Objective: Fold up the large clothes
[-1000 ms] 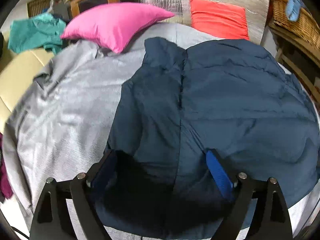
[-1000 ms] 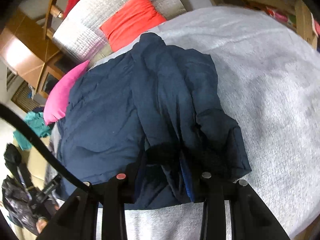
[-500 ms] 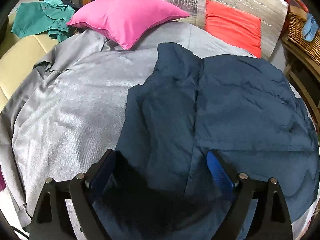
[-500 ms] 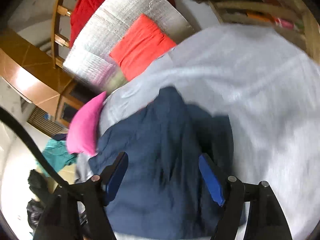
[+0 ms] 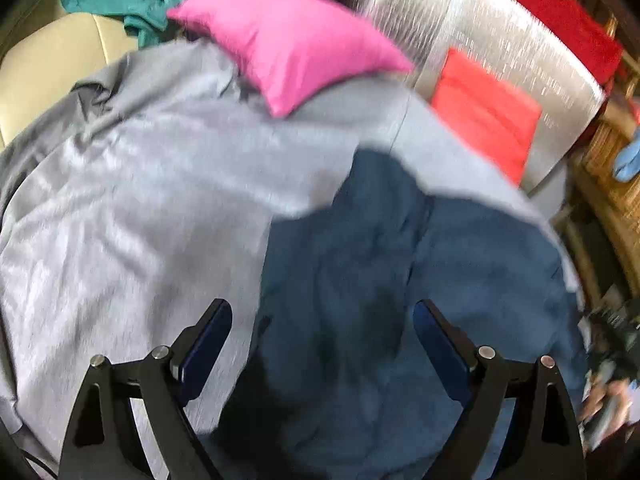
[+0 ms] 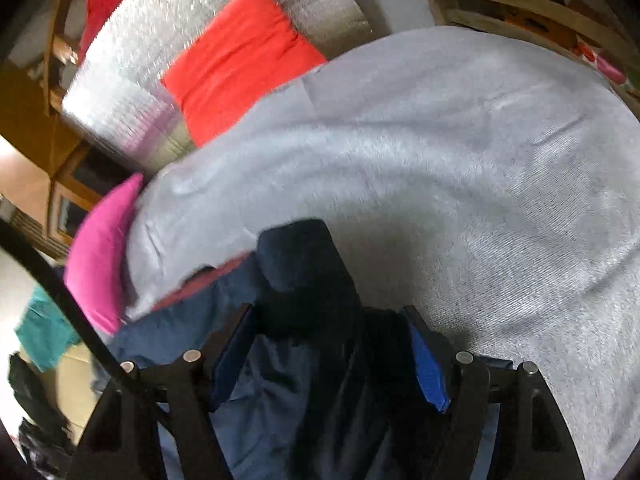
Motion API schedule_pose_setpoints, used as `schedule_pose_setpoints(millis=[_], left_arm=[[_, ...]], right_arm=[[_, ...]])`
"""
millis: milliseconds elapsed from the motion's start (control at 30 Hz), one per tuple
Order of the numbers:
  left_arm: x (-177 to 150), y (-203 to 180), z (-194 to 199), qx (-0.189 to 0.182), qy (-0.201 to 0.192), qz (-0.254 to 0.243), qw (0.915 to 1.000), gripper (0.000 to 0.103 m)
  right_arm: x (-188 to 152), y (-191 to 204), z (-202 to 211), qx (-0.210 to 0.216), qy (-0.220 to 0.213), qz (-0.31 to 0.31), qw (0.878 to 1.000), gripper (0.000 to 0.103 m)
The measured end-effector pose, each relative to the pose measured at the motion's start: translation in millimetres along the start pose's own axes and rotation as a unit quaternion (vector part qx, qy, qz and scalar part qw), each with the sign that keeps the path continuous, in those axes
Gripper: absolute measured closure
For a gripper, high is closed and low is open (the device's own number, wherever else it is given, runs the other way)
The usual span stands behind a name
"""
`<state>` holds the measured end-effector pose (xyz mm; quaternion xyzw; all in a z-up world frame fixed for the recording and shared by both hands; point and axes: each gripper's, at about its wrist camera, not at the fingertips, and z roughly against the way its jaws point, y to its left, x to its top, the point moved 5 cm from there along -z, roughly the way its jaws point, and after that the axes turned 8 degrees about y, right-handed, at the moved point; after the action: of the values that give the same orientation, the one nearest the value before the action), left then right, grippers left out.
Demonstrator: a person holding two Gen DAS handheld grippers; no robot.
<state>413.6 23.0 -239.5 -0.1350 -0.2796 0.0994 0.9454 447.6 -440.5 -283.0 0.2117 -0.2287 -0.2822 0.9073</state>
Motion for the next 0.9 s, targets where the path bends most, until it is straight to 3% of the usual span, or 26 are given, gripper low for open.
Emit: schedule_pose_setpoints(millis=[100, 167, 300, 500, 567, 600, 633, 800, 900], left_arm=[[25, 4, -8, 0.017, -0.022, 0.002, 0.9996, 0.010], [40, 7, -21, 0.013, -0.015, 0.010, 0.9997, 0.010], [60, 6, -62, -0.036, 0.054, 0.040, 0.9971, 0.010], [77, -11, -85, -0.077, 0.071, 0.049, 0.9933, 0.013], [79, -20, -85, -0.088, 0.067, 0.044, 0.9929, 0.038], [82, -22, -88, -0.088, 0.069, 0.039, 0.9929, 0.062], [82, -26, -93, -0.079, 0.074, 0.031, 0.9937, 0.070], [94, -36, -102, -0.062, 0.062, 0.014, 0.9960, 0.085], [104, -45, -77, -0.065, 0.015, 0.000, 0.9978, 0.087]], right_arm=[[-7, -4, -6, 0.000, -0.006, 0.001, 1.000, 0.044], [-9, -6, -4, 0.006, -0.018, 0.002, 1.000, 0.050], [-12, -5, -5, 0.000, -0.039, 0.015, 0.999, 0.052], [-16, -17, -6, 0.038, -0.059, -0.006, 0.998, 0.054], [-17, -16, -4, 0.035, -0.067, -0.004, 0.997, 0.058], [-18, -15, -1, 0.029, -0.078, -0.001, 0.997, 0.060], [-19, -14, 2, 0.026, -0.086, 0.002, 0.996, 0.064], [-20, -15, 14, 0.021, -0.127, 0.002, 0.992, 0.076], [-20, -13, 30, 0.024, -0.163, 0.008, 0.986, 0.081]])
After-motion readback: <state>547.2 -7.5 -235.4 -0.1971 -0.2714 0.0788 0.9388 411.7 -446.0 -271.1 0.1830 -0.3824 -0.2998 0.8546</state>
